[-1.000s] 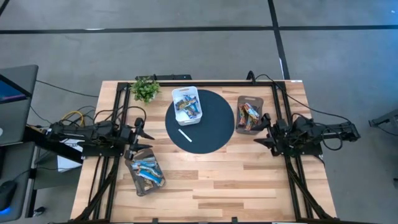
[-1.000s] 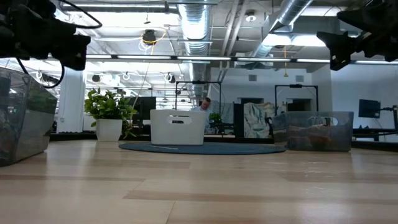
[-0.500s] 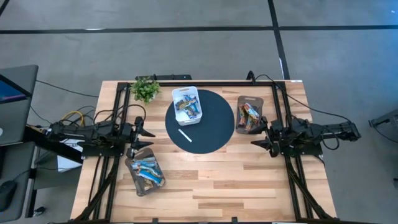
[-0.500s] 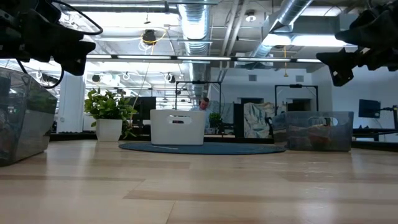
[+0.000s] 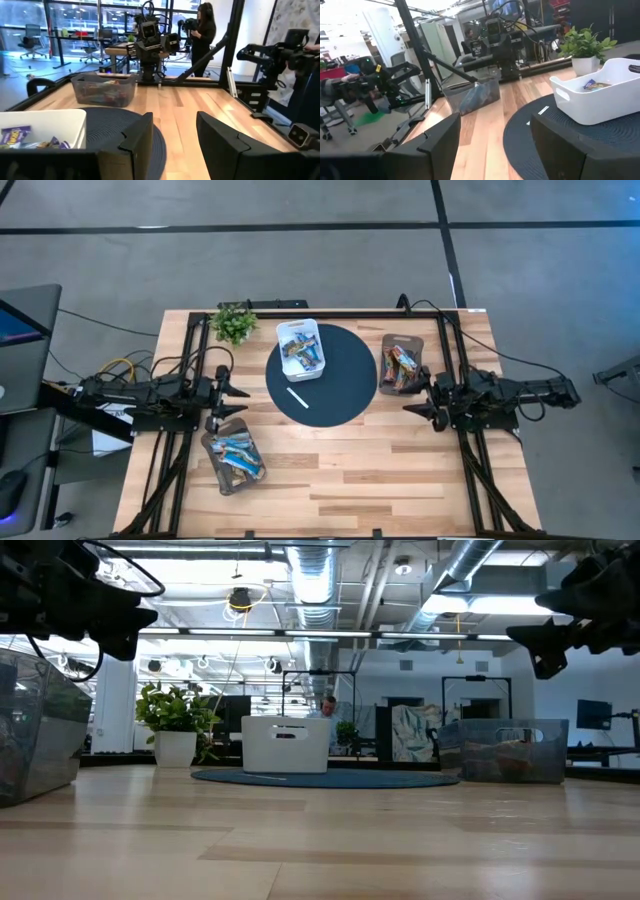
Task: Pick and place Granola Bars by type
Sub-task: Return to Home Position
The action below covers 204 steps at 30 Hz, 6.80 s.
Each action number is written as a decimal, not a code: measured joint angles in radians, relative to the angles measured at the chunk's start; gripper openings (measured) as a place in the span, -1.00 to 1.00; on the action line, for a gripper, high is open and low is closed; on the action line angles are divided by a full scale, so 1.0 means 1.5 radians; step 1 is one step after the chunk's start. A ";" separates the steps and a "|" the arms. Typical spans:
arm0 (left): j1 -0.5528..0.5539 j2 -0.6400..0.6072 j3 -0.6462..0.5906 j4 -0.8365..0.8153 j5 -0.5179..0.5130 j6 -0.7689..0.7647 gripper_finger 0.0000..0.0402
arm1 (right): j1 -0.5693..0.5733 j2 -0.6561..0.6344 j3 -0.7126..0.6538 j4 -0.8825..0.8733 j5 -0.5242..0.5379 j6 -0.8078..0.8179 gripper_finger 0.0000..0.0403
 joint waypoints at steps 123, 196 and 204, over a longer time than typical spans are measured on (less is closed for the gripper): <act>0.030 0.000 0.000 0.002 -0.013 0.306 -0.27 | -0.003 0.000 0.001 -0.001 -0.003 -0.187 0.17; 0.029 0.000 0.000 0.002 -0.013 0.306 -0.27 | -0.003 -0.001 0.001 -0.001 -0.002 -0.188 0.17; 0.029 0.000 0.000 0.002 -0.013 0.306 -0.27 | -0.003 -0.001 0.001 -0.001 -0.002 -0.187 0.17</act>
